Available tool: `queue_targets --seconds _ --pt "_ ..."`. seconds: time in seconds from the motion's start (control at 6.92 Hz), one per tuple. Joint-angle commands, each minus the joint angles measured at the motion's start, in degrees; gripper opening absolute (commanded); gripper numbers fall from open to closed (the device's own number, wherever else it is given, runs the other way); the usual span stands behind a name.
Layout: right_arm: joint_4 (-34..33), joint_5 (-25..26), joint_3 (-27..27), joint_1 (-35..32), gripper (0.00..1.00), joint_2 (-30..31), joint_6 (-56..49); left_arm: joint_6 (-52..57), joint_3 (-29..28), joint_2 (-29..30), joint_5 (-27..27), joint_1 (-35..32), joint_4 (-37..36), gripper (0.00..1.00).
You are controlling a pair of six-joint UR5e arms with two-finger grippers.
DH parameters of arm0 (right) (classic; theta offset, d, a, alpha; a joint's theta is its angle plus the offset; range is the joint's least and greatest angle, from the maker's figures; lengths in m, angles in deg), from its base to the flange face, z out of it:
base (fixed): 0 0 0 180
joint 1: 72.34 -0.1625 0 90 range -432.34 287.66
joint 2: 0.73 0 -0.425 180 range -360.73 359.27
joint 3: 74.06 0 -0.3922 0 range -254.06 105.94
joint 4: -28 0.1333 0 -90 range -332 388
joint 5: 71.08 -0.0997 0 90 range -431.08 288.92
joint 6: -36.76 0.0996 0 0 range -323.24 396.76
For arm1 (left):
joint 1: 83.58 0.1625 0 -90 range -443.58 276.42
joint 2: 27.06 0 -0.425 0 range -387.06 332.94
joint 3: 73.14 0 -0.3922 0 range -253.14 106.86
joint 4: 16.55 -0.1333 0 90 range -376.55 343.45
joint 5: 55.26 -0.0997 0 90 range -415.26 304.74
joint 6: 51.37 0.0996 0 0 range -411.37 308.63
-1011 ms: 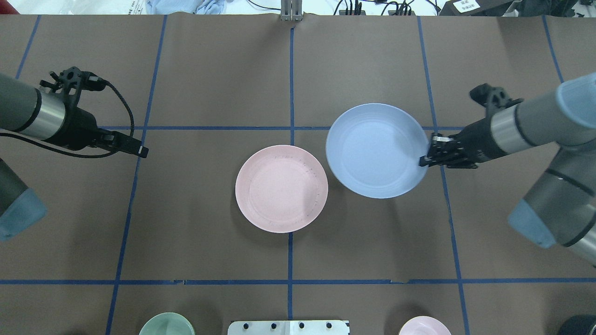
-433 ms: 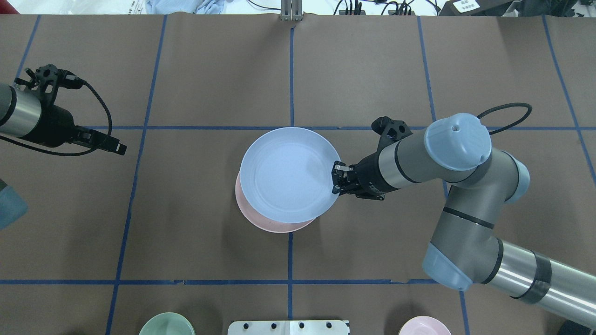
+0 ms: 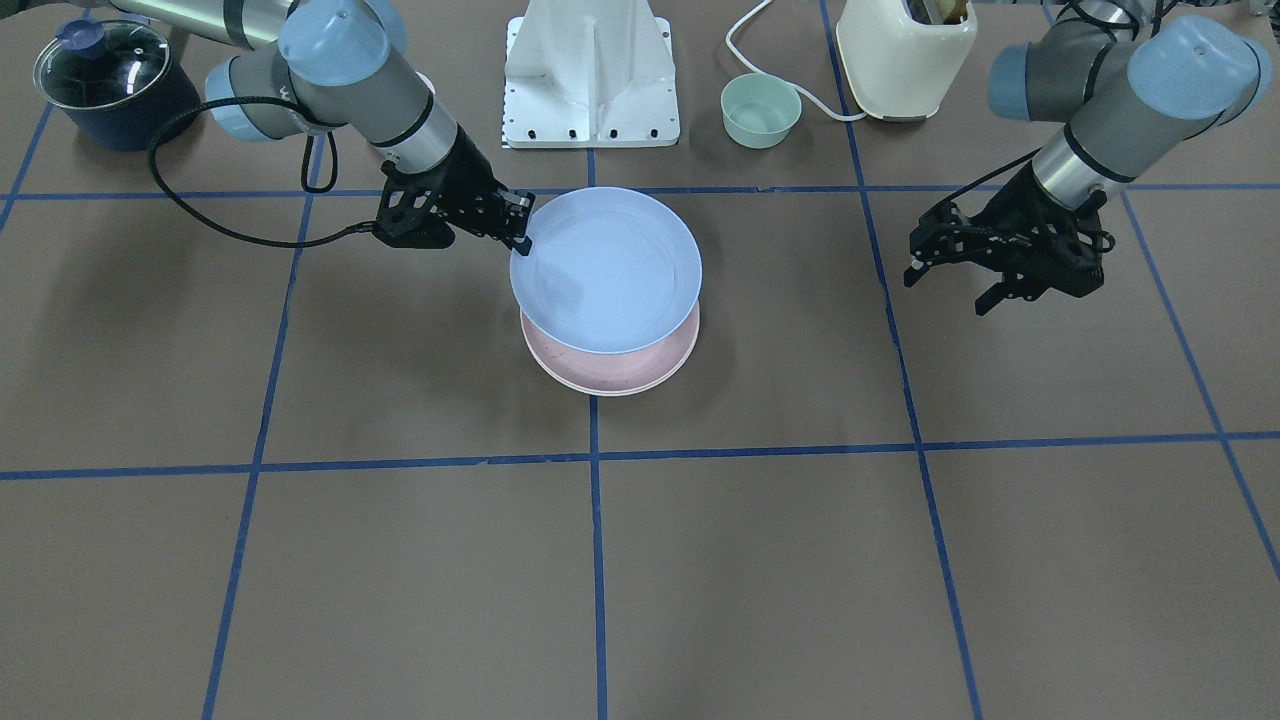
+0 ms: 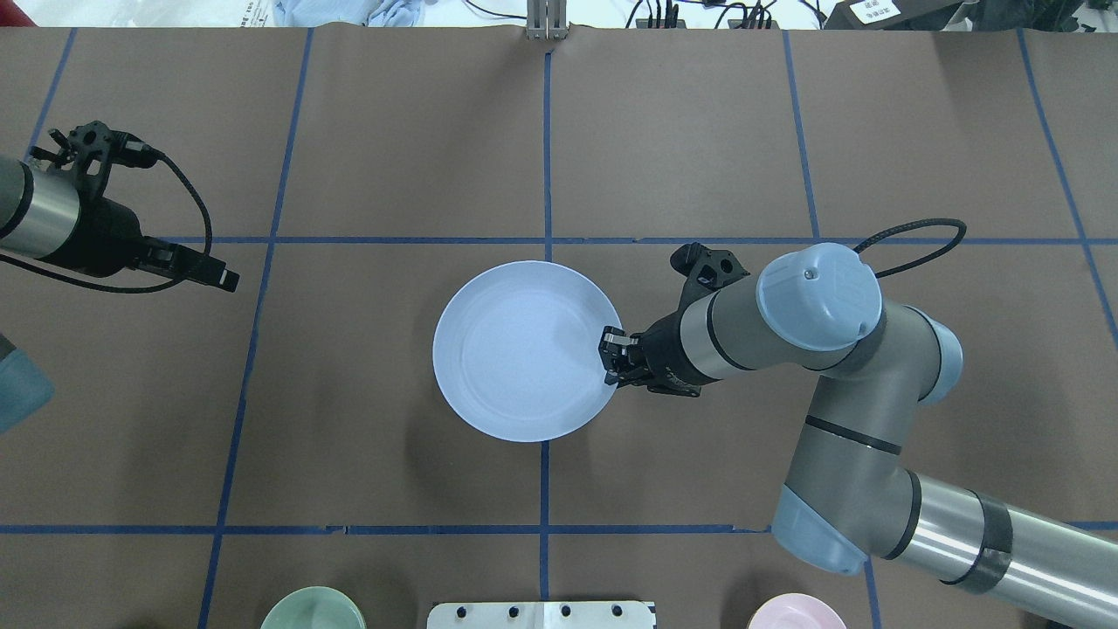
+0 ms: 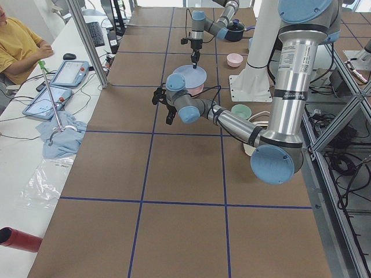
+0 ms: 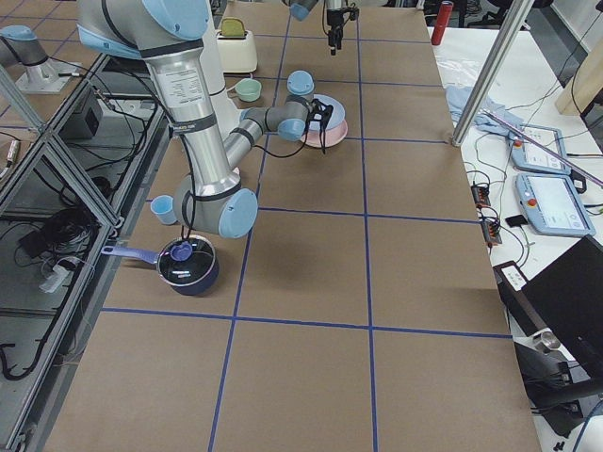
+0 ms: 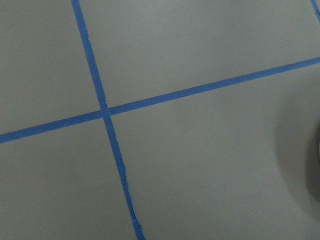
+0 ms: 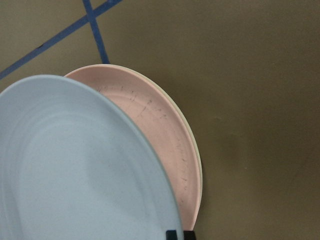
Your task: Stack three plates with pink and blue
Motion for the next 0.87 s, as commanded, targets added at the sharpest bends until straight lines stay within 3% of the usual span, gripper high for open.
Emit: queue_targets --seconds 0.0,0.43,0.72 --pt "-0.19 0.57 -0.46 -0.59 1.0 0.28 -0.2 -0.02 0.19 -0.02 -0.06 -0.08 -0.02 1.0" --pt "-0.19 -3.36 -0.21 -8.21 1.0 4.48 -2.12 2.07 0.1 -1.15 0.02 -1.3 0.07 1.0" --pt "-0.19 -8.2 -0.11 -17.25 1.0 13.33 -17.5 13.45 -0.07 -6.32 0.02 -7.34 0.07 1.0"
